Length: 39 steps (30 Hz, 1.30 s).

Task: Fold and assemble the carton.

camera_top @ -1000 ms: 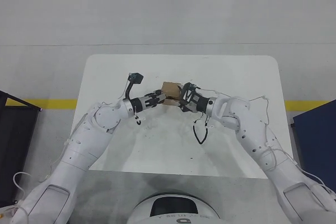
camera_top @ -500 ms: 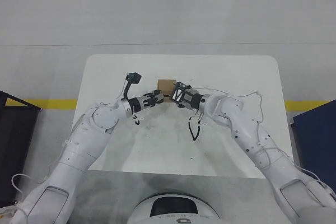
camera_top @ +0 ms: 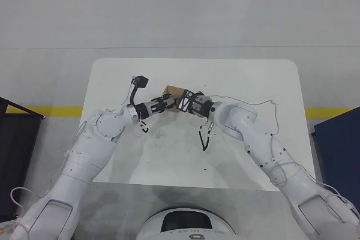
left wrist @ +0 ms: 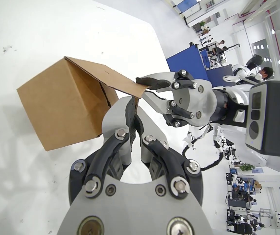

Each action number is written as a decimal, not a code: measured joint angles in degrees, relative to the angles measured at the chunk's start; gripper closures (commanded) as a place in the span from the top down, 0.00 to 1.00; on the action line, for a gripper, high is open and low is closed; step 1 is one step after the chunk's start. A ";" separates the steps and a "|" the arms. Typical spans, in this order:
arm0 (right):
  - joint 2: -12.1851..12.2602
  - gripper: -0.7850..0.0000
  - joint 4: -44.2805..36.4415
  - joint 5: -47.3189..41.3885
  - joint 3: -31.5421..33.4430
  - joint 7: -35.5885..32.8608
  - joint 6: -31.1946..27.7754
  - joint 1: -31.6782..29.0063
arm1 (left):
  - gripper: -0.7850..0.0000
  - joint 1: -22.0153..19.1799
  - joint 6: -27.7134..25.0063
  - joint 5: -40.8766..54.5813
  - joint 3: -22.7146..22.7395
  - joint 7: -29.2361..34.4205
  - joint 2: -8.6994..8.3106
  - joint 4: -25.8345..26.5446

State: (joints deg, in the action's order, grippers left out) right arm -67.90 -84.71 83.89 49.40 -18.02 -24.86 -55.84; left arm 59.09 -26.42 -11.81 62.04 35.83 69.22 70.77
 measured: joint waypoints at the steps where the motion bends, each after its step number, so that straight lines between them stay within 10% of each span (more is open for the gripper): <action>1: 0.03 0.00 -0.18 0.11 0.15 0.00 -0.12 -0.17 | 0.79 0.10 -0.23 0.20 0.12 -0.08 -0.02 0.08; 2: 0.06 0.00 -0.36 0.18 0.30 0.00 -0.32 -0.34 | 1.00 0.22 -0.51 0.54 0.27 -0.21 -0.05 0.18; 19: 1.49 0.00 -8.36 4.49 4.16 -5.96 -3.94 -5.90 | 1.00 7.59 -8.64 18.65 10.18 -1.77 -1.78 0.65; 39: 1.33 0.00 -13.44 9.27 3.94 -11.23 -3.16 -8.10 | 1.00 3.24 -7.14 24.67 3.07 -0.31 0.55 -10.09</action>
State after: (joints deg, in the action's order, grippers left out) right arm -66.57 -98.16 93.16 53.34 -29.25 -28.02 -63.94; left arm 62.33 -33.56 12.86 65.11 35.52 69.77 60.69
